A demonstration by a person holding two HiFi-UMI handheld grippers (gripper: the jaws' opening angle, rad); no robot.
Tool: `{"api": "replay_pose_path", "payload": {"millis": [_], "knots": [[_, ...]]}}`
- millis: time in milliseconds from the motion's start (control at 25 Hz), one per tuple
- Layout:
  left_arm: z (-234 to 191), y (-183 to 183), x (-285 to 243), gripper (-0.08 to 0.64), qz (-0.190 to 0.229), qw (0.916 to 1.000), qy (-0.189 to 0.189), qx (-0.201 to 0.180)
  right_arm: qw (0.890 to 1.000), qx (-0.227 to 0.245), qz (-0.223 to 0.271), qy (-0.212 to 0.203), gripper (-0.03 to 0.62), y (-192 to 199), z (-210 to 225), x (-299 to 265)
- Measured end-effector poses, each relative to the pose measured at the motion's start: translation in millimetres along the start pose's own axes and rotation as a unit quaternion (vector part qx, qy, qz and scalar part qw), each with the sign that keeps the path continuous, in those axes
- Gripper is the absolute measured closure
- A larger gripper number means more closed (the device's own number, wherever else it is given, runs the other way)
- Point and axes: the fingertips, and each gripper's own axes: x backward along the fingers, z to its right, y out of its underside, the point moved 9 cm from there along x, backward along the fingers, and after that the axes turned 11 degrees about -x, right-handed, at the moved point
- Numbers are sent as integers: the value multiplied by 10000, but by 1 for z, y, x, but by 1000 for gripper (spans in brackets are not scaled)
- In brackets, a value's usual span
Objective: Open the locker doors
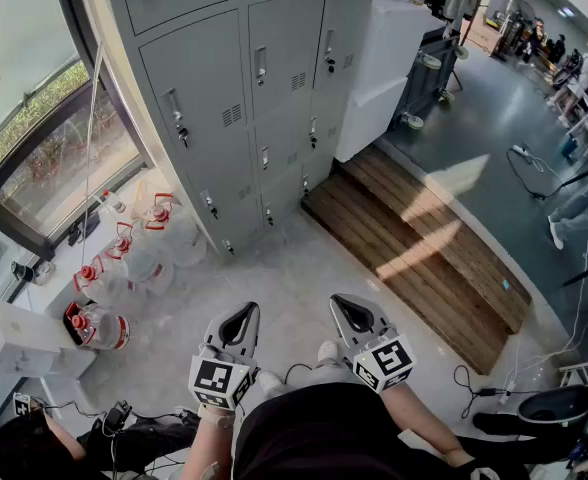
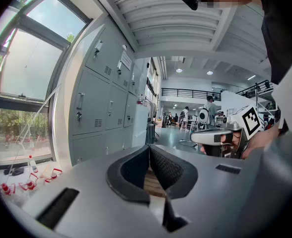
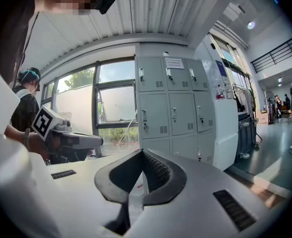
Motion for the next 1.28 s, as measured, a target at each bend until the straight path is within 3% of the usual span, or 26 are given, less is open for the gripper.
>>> {"api": "replay_pose_path", "payload": {"millis": [360, 640, 1000, 1280], "knots": [[37, -30, -47, 540, -57, 9997, 105, -194, 9999, -122, 56, -44, 565, -19, 52, 15], [45, -41, -105, 540, -183, 9996, -151, -134, 9991, -212, 158, -342, 565, -37, 114, -5], [47, -36, -185, 540, -466, 9988, -108, -96, 9987, -487, 158, 49, 565, -41, 205, -14], [4, -21, -262, 540, -494, 9988, 69, 19, 9983, -530, 2, 242, 563, -44, 254, -72]]}}
